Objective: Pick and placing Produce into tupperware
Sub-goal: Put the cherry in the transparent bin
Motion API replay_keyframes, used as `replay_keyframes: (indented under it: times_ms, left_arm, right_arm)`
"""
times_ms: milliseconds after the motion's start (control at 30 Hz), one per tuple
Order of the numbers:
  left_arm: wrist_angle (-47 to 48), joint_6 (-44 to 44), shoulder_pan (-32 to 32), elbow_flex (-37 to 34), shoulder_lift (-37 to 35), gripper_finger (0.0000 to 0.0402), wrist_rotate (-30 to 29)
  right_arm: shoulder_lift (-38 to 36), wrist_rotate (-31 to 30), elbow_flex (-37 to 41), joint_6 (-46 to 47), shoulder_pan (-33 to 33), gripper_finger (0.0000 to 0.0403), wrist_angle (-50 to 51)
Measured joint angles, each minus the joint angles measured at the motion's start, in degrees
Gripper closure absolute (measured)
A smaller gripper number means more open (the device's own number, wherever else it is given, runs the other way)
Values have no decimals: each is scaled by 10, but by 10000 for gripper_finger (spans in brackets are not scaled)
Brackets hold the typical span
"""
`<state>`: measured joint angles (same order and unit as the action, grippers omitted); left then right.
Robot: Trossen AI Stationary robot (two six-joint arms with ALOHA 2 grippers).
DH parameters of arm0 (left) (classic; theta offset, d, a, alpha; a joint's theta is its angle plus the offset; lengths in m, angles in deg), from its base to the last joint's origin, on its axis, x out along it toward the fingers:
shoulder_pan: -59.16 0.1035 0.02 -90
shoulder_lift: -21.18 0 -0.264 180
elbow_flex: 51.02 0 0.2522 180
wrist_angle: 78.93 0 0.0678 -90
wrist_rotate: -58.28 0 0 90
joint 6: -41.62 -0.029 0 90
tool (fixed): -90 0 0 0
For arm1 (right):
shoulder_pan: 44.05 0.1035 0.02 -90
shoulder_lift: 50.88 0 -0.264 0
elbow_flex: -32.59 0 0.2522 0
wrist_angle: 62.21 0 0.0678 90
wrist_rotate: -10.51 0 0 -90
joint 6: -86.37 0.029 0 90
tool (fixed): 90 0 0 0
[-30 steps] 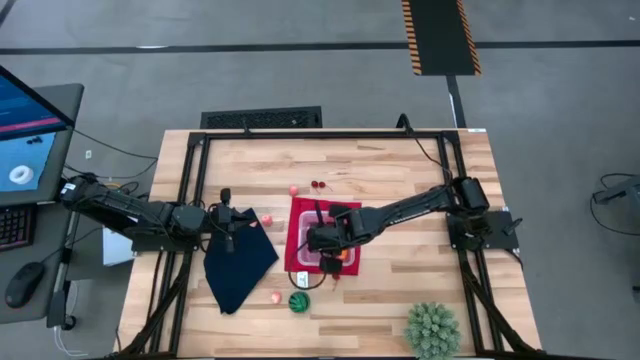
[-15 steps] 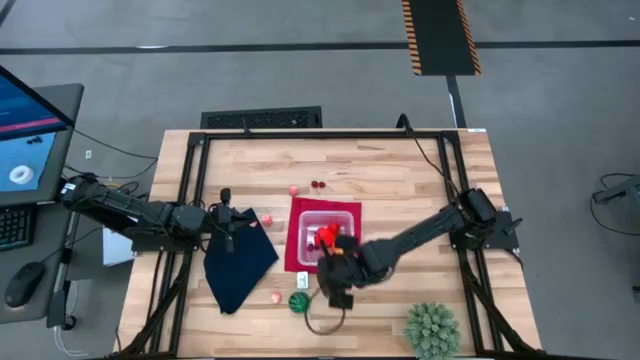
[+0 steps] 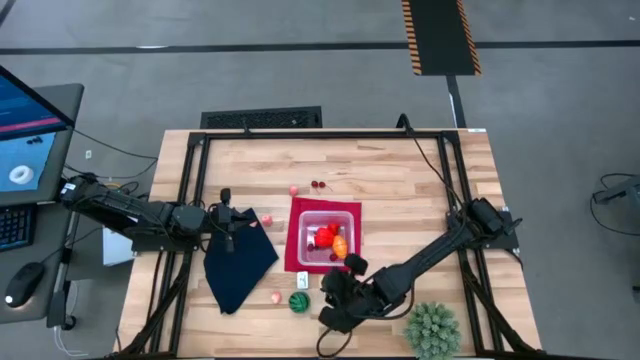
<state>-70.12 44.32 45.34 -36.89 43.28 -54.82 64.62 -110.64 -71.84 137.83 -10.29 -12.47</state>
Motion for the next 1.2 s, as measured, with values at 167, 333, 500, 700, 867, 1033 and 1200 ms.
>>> replay_keyframes:
  times_ms: [167, 333, 500, 700, 867, 1033, 1200]
  left_arm:
    - [0, 0, 0, 0, 0, 401, 0]
    - [0, 0, 0, 0, 0, 401, 0]
    - [0, 0, 0, 0, 0, 401, 0]
    - [0, 0, 0, 0, 0, 401, 0]
    - [0, 0, 0, 0, 0, 402, 0]
    - [0, 0, 0, 0, 0, 401, 0]
    - [0, 0, 0, 0, 0, 402, 0]
  right_arm:
    - [3, -60, 0, 90, 14, 287, 16]
    - [31, -69, 1, 270, 16, 287, 12]
    - [67, -31, 1, 425, 8, 287, -16]
    - [76, 11, 0, 455, 5, 287, -37]
    - [76, 11, 0, 461, 0, 287, -57]
    - [76, 5, 0, 469, -17, 287, -53]
    - [76, 14, 0, 489, -41, 287, -35]
